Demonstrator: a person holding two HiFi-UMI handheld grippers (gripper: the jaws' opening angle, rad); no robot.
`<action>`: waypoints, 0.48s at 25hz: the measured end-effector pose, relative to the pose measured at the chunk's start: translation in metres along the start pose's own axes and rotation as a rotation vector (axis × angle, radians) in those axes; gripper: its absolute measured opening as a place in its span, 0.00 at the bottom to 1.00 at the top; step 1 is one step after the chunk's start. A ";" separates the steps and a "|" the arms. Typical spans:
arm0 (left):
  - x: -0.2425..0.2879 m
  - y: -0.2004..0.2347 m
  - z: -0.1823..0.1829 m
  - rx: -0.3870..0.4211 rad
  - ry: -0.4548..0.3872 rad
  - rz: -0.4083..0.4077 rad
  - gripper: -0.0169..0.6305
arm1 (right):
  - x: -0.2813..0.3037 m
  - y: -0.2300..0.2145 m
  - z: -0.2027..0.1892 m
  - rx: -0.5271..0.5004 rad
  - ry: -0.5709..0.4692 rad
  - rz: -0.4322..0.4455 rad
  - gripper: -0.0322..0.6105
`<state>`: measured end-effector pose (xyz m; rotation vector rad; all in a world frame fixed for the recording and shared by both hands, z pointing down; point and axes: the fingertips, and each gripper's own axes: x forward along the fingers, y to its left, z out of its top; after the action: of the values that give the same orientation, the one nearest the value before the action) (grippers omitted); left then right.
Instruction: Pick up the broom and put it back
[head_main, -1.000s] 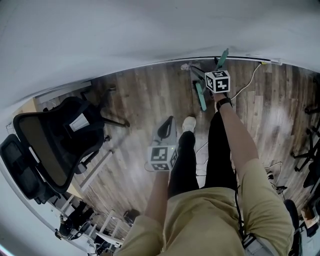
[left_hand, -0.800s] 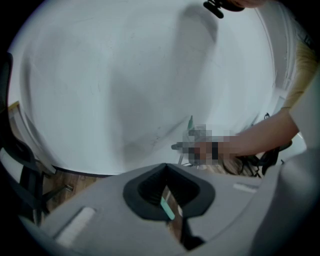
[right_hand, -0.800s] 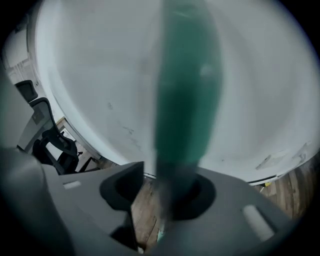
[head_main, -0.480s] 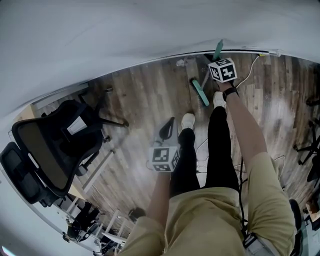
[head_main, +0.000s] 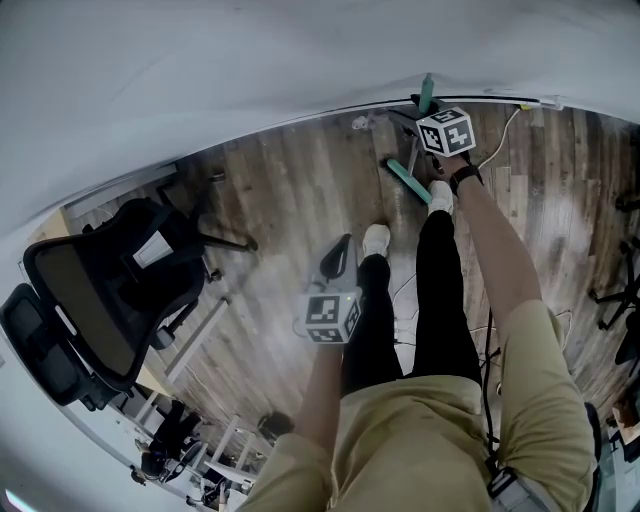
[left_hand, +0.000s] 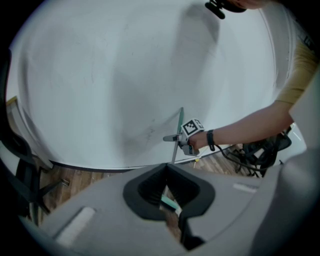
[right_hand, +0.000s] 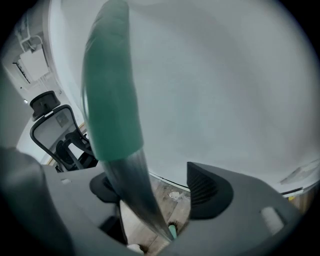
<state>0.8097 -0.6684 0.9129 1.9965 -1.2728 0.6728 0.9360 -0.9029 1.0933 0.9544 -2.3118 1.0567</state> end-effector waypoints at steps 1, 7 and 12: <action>0.000 0.000 -0.001 -0.001 0.001 0.002 0.03 | -0.001 -0.003 0.000 0.008 -0.010 -0.006 0.63; 0.002 -0.011 -0.004 -0.004 0.002 -0.004 0.03 | -0.021 -0.014 -0.010 0.031 -0.018 -0.025 0.86; -0.004 -0.018 0.011 -0.027 -0.027 -0.015 0.03 | -0.077 0.001 -0.008 0.047 -0.054 -0.088 0.93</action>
<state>0.8250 -0.6688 0.8980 1.9976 -1.2753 0.6198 0.9880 -0.8647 1.0502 1.1046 -2.2741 1.0661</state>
